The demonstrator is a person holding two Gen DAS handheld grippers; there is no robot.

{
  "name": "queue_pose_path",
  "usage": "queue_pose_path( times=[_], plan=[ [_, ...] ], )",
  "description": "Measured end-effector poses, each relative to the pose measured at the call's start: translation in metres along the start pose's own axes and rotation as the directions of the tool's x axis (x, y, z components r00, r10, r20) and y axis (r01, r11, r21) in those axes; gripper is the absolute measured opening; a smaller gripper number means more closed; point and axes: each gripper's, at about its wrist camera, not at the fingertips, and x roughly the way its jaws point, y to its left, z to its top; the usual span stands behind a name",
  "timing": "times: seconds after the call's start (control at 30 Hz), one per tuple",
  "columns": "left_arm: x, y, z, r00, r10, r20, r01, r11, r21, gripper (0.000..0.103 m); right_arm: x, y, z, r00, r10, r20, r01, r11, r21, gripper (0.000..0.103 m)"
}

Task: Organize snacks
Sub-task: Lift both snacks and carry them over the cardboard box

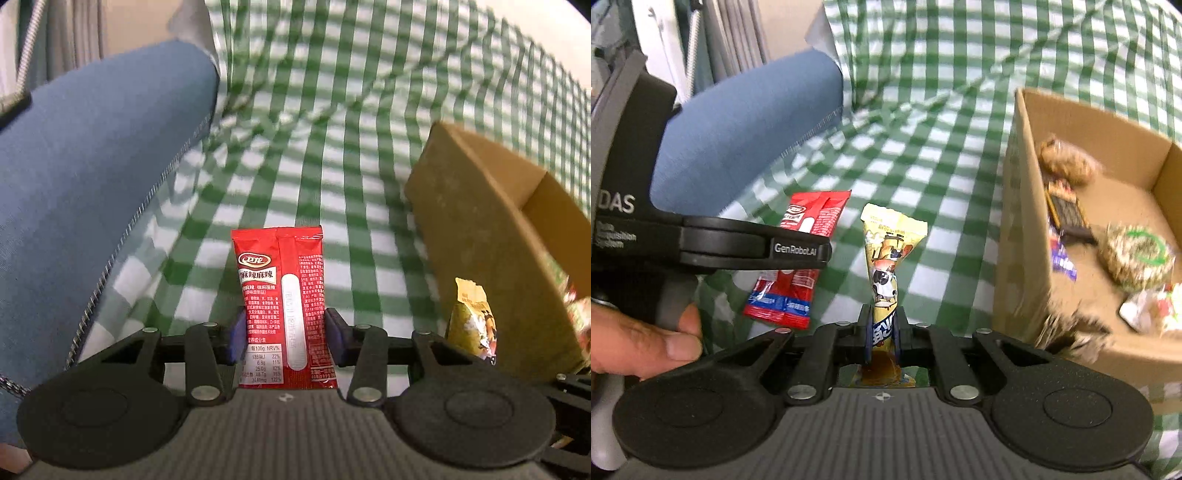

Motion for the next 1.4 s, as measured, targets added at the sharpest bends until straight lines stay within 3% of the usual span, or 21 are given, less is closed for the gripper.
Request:
queue_pose_path(
  times=[0.33,0.5,0.87,1.4],
  plan=[
    [-0.040,-0.009,0.008,0.981,-0.013,0.194,0.016,1.000,-0.014,0.049,-0.044,-0.013,0.016,0.987,0.030,0.160,-0.025,0.999,-0.029,0.011],
    [-0.056,-0.019,0.009,0.967,-0.031,0.251,0.033,0.999,-0.005,0.049,-0.061,-0.029,0.024,0.971,0.028,0.237,-0.022,0.999,-0.028,0.011],
    [-0.080,-0.046,0.017,0.955,-0.067,0.288,0.076,0.997,-0.020,0.049,-0.076,-0.076,0.035,0.949,-0.037,0.314,0.014,0.997,0.076,0.011],
    [-0.086,-0.130,0.056,0.936,-0.170,0.307,0.158,0.985,0.062,0.049,-0.085,-0.151,0.042,0.933,-0.191,0.306,0.105,0.956,0.275,0.011]
  ],
)
